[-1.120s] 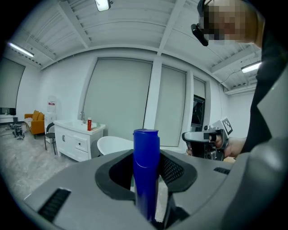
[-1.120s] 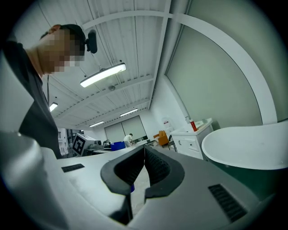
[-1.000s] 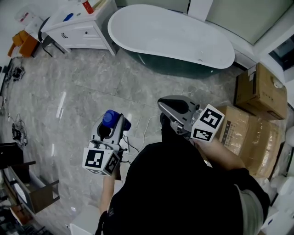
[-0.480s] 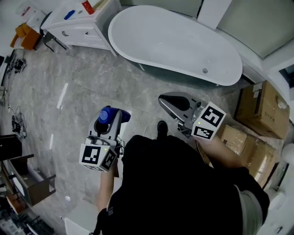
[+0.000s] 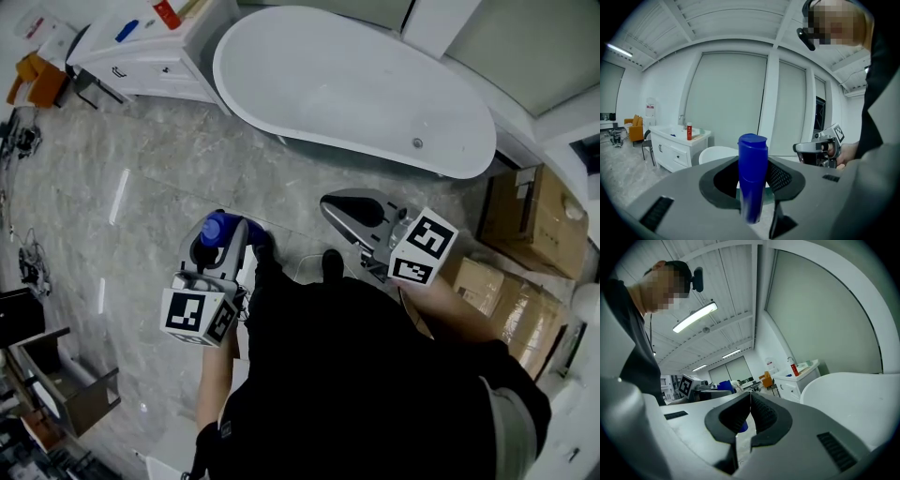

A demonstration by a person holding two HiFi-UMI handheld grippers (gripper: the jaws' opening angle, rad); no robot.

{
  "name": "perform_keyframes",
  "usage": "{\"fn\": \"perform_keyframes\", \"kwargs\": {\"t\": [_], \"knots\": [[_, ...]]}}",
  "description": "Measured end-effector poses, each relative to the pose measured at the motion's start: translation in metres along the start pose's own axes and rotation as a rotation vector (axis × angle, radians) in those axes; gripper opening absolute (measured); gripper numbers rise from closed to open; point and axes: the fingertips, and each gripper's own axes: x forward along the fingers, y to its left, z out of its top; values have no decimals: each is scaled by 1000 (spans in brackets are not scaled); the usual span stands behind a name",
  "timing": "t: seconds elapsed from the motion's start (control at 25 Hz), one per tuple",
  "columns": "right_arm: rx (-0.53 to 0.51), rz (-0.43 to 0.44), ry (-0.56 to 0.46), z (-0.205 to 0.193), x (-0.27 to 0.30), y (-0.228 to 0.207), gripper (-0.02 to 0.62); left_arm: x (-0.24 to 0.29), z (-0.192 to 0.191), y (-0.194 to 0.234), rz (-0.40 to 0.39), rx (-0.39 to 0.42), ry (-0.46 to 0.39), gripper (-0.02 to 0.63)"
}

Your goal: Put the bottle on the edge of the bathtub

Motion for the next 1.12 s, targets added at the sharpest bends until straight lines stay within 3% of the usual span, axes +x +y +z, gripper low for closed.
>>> {"fn": "perform_keyframes", "kwargs": {"t": [0.2, 0.6, 0.92, 1.12], "knots": [[-19, -38, 18, 9, 61, -10, 29, 15, 3, 56, -65, -3, 8, 156], [-17, -143, 6, 32, 185, -14, 29, 27, 22, 175, -198, 120, 42, 156], [18, -197, 23, 21, 221, -28, 29, 56, 14, 208, -278, 156, 86, 156], [47, -246, 71, 4, 221, -65, 29, 95, 2, 212, -287, 104, 112, 156]]}}
